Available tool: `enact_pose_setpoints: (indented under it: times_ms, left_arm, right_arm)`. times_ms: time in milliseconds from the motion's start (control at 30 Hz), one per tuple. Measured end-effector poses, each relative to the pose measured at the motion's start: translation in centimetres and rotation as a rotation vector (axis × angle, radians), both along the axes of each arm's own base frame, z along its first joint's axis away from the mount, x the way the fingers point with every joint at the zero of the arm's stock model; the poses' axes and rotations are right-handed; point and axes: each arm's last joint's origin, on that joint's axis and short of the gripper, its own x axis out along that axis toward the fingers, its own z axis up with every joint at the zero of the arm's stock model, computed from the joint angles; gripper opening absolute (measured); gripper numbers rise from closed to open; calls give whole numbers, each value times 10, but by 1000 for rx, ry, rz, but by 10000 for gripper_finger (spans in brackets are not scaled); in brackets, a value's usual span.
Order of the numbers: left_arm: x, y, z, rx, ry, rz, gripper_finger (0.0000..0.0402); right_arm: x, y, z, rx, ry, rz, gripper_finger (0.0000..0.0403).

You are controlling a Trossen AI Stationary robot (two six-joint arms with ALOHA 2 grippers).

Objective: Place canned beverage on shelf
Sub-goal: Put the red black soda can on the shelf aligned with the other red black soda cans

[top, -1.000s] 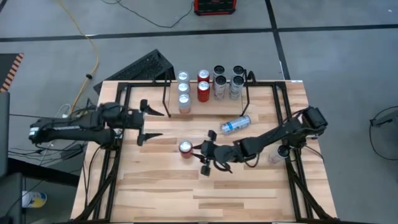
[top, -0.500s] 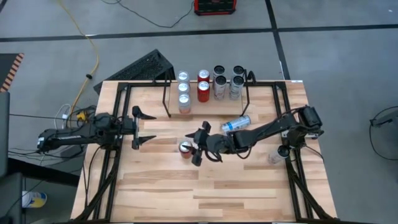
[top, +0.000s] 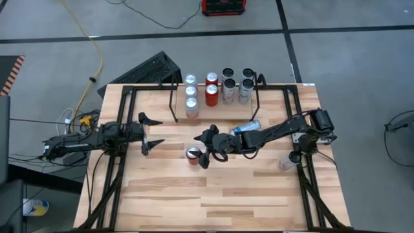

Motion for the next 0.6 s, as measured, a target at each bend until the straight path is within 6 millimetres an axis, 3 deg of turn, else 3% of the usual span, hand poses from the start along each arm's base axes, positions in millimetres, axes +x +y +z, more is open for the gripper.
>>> enact_pose_setpoints:
  times_ms: [300, 600]
  left_arm:
    - [1, 0, -8, -2, 83, -1, 373]
    - [1, 0, -8, -3, 87, -2, 373]
  right_arm:
    - [-4, 16, 1, -137, 3, -68, 336]
    - [6, 28, -34, -140, 7, -207, 336]
